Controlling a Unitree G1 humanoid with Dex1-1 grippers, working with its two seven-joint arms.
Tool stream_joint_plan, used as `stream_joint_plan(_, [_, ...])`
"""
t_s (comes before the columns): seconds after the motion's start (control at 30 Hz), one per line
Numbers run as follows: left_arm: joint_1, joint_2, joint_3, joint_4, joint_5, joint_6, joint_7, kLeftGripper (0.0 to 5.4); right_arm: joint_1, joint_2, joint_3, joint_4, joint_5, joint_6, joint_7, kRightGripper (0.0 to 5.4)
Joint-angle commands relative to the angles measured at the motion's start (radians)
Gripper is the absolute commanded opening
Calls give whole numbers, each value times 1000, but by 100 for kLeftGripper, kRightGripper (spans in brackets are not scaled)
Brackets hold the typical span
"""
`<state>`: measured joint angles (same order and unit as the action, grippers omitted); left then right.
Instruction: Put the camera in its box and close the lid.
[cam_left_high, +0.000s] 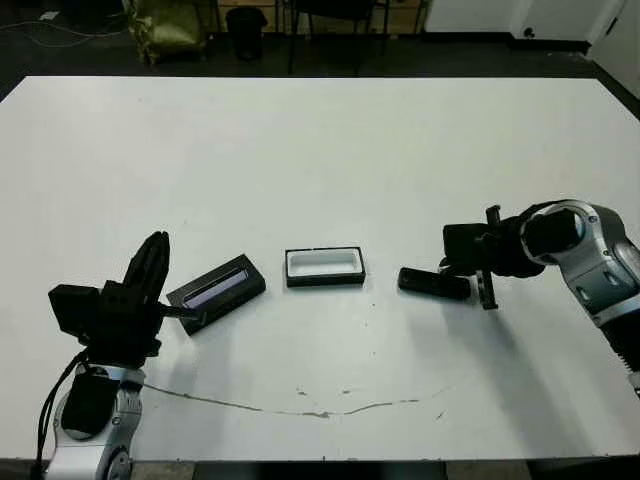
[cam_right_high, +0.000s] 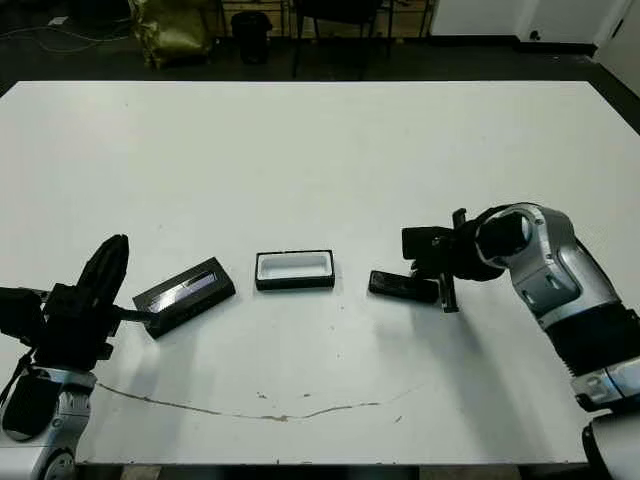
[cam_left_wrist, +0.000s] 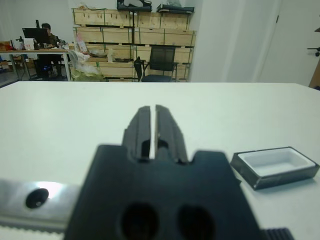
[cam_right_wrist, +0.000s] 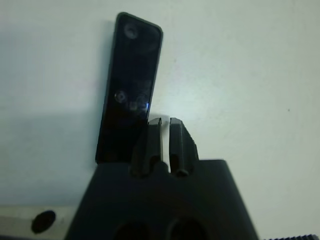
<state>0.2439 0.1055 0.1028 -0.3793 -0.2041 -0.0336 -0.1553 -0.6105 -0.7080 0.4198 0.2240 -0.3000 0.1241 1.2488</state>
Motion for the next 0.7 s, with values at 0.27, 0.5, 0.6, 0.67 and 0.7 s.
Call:
stream_joint_plan(0.27, [14,-1,4,10,8,0,7,0,83,-42,-22,-15,71,-76,13,1])
stream_joint_plan(0.5, [14,-2,6,10,-2,5,3,0,102,-58,-23,-68,84,-70,30,1])
stream_joint_plan(0.6, [15,-1,6,11,2,-1,3,0,108,-62,-32,-105,95,-23,41,1])
stream_joint_plan(0.67, [15,-2,6,12,3,-5,2,0,110,-68,-31,-125,89,-2,43,1])
stream_joint_plan(0.7, [15,-2,6,12,-1,-3,1,0,112,-68,-34,-129,96,0,46,1])
